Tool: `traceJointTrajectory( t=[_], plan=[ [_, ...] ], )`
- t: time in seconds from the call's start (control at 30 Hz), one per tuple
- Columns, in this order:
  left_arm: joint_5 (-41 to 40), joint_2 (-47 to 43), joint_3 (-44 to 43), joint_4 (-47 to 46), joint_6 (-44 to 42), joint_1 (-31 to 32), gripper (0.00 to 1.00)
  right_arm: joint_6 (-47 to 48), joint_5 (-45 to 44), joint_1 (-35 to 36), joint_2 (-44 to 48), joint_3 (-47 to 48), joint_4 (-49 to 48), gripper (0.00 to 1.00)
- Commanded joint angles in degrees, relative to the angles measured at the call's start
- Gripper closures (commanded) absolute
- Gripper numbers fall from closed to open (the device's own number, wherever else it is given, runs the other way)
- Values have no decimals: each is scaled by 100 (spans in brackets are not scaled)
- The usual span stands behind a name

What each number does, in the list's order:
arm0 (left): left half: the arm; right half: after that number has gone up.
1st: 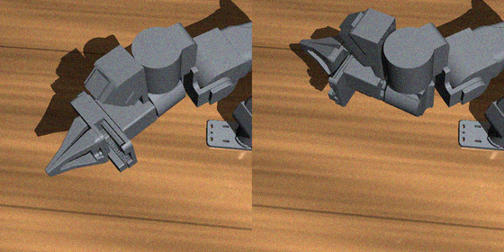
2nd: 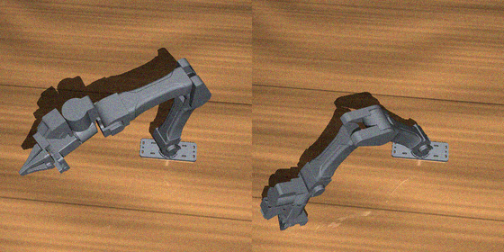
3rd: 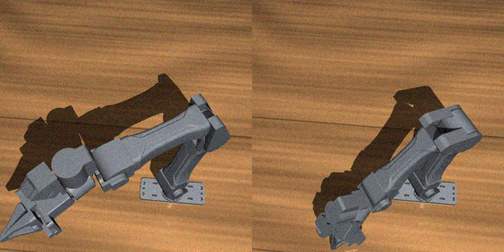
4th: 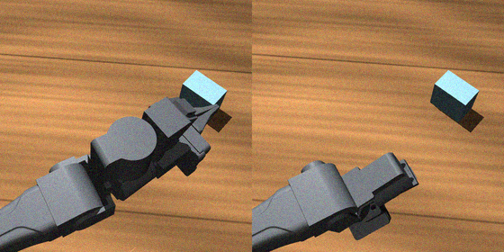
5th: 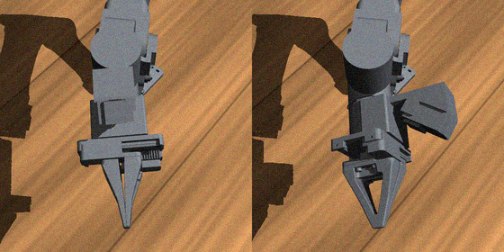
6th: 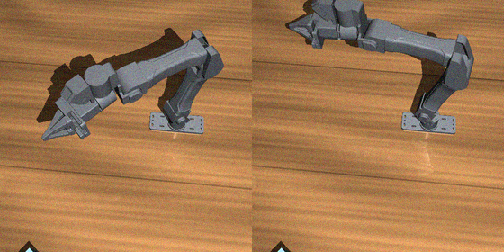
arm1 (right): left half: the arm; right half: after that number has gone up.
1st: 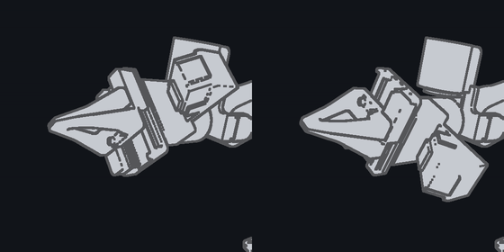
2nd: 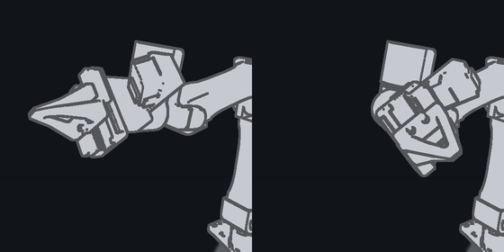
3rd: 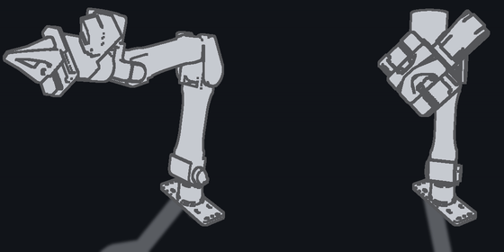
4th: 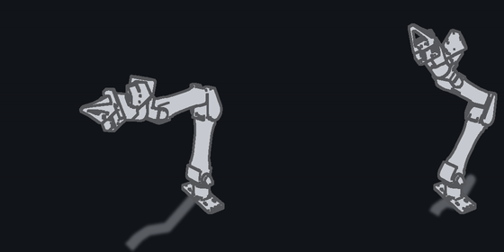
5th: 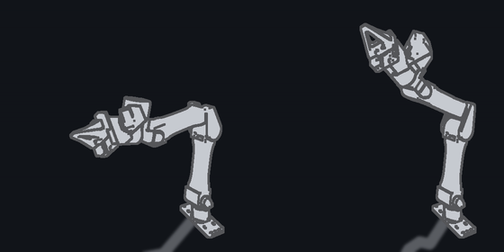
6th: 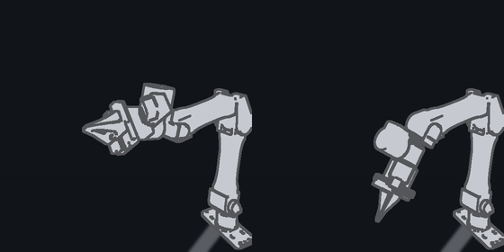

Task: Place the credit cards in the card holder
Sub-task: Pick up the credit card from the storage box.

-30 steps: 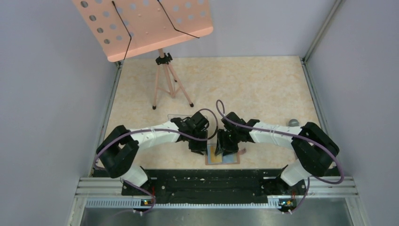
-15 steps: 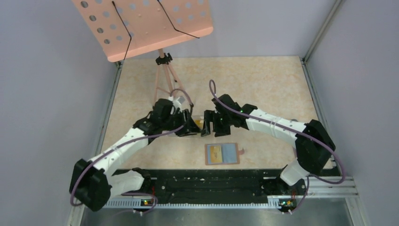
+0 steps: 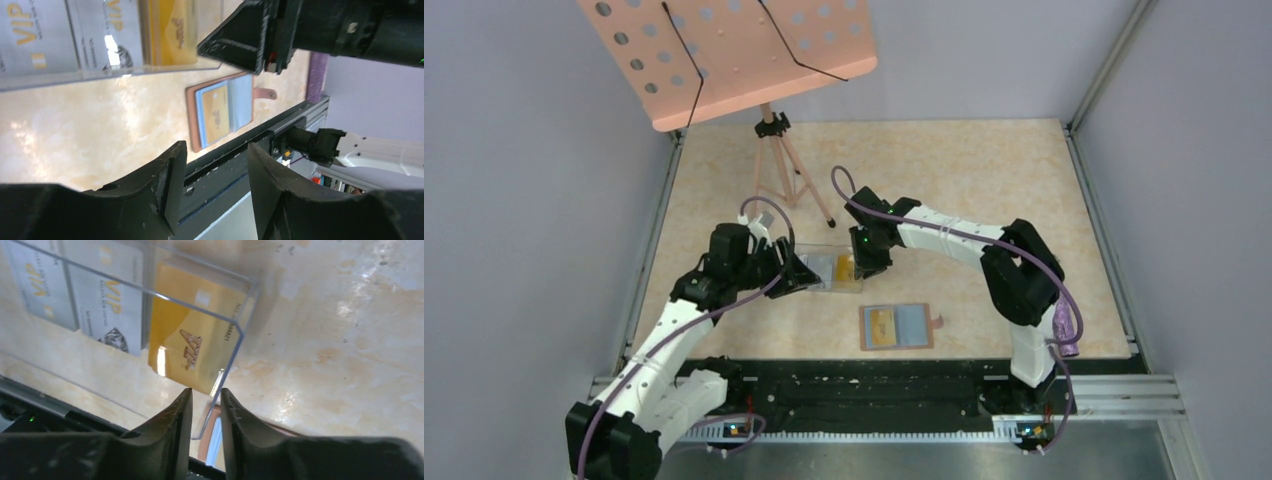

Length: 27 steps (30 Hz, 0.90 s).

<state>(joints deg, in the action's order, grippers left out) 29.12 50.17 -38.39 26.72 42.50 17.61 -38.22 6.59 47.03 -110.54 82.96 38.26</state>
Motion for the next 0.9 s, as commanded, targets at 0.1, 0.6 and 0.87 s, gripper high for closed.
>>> traceJointTrajectory(
  t=[0.1,0.6,0.87],
  plan=[
    [-260,211,-347,731,-653,-30,47,212,-587,53,2,303,542,95],
    [-484,835,-608,970,-796,-36,47,456,-1312,-65,666,-99,1045,92],
    [-1401,983,-871,1479,-901,-52,47,586,-1333,-32,968,591,1309,47]
  ],
)
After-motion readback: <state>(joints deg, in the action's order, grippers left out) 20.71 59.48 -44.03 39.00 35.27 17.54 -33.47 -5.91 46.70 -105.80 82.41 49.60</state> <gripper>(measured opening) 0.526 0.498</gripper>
